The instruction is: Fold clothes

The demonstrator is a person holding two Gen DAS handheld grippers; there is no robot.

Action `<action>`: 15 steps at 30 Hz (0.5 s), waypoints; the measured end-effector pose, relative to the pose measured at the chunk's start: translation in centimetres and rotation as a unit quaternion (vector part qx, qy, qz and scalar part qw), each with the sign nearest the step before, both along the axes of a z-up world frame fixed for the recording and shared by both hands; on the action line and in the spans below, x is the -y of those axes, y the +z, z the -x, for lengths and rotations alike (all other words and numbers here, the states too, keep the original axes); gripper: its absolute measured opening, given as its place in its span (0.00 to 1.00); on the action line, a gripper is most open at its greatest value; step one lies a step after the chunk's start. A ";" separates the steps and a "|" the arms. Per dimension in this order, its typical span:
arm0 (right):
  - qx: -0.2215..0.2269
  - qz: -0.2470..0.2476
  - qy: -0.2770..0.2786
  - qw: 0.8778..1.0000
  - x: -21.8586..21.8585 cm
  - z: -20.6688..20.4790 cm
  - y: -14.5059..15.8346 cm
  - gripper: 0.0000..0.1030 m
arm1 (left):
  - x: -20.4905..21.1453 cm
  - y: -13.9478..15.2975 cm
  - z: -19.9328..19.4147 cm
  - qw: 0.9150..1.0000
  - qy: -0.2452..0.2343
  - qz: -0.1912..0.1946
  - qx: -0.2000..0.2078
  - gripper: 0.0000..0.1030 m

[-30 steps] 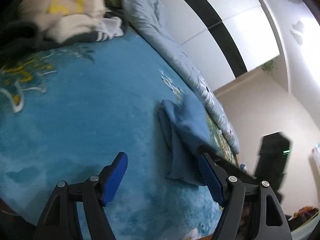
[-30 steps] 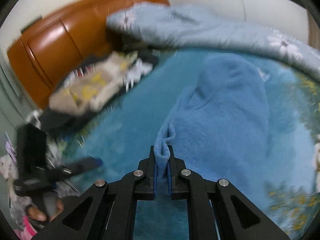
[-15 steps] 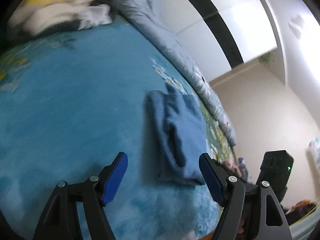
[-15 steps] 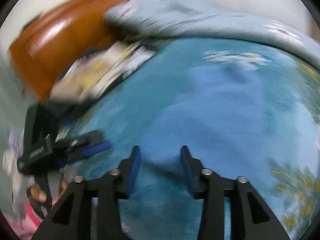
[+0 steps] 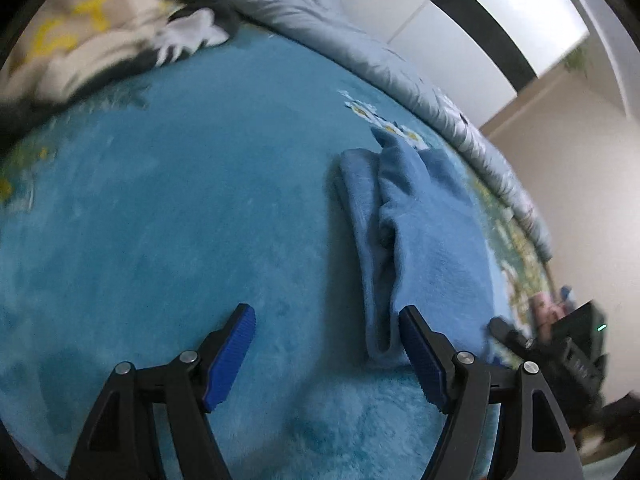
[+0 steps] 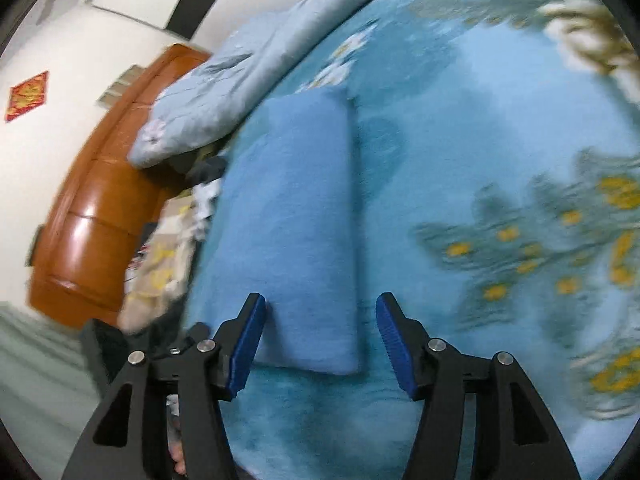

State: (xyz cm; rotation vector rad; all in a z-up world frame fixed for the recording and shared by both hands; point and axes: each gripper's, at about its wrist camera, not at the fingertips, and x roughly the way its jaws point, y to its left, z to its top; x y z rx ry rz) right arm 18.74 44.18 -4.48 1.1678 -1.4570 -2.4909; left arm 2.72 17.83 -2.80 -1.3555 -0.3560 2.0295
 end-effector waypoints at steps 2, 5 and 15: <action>-0.013 0.003 -0.003 1.000 0.6 -0.1 -0.2 0.60 | 0.7 0.1 -0.1 1.000 0.006 -0.013 0.012 0.75; -0.029 0.025 -0.021 0.999 0.5 -0.5 -0.6 0.59 | 1.3 0.3 -0.5 1.000 0.010 -0.011 0.013 0.75; -0.005 -0.013 -0.017 1.000 -7.7 1.7 2.4 0.12 | 1.6 0.8 -0.7 1.000 0.004 -0.006 0.022 0.75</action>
